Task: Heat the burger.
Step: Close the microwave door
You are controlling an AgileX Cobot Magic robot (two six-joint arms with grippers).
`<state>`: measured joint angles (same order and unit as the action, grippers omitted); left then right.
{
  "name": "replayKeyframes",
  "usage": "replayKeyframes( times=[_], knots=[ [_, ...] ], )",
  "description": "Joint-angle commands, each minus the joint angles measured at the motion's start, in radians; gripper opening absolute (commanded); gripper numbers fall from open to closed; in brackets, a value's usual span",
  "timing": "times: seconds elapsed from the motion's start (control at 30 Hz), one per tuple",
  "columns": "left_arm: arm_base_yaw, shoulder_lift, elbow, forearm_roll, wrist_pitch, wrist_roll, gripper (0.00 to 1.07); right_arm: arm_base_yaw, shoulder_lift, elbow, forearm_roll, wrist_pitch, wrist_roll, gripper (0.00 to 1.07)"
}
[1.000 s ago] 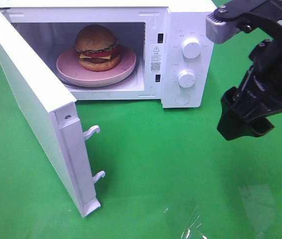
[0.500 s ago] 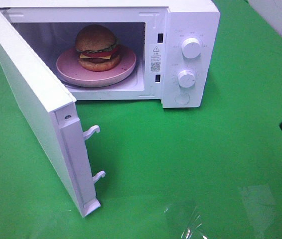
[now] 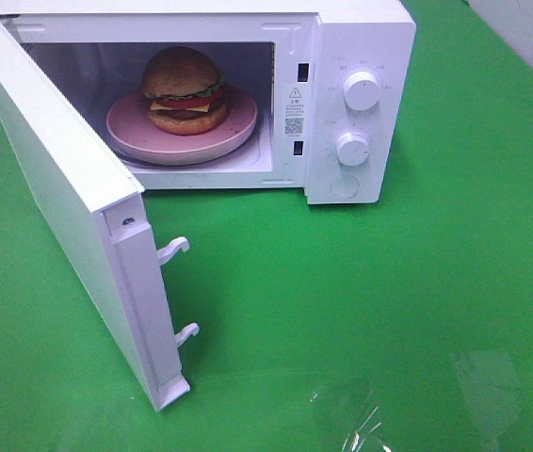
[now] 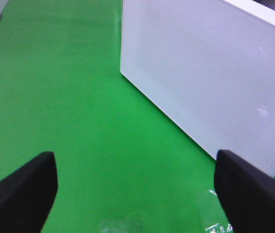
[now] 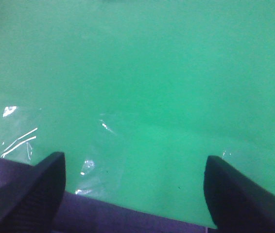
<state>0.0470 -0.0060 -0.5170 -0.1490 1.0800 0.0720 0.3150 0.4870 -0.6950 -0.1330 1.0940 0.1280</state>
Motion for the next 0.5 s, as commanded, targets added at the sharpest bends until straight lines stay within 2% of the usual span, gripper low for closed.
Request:
replayKeyframes(
  times=[0.03, 0.07, 0.13, 0.23, 0.3, 0.5],
  knots=[
    [0.003, -0.015, 0.002, -0.004, -0.011, -0.004, 0.8, -0.101, -0.156, 0.062, 0.004, -0.024, 0.055, 0.76],
    [0.003, -0.015, 0.002, -0.004, -0.011, -0.004, 0.8, -0.101, -0.156, 0.062, 0.004, -0.024, 0.055, 0.76],
    [0.003, -0.015, 0.002, -0.004, -0.011, -0.004, 0.8, -0.17, -0.277, 0.103, 0.004, -0.029, 0.036, 0.76],
    [0.003, -0.015, 0.002, -0.004, -0.011, -0.004, 0.8, -0.177, -0.299, 0.11, 0.006, -0.029, 0.04, 0.76],
    [0.003, -0.015, 0.002, -0.004, -0.011, -0.004, 0.8, -0.216, -0.384, 0.142, 0.031, -0.04, 0.03, 0.76],
    [0.003, -0.015, 0.002, -0.004, -0.011, -0.004, 0.8, -0.26, -0.487, 0.194, 0.08, -0.116, -0.029, 0.76]
  ],
)
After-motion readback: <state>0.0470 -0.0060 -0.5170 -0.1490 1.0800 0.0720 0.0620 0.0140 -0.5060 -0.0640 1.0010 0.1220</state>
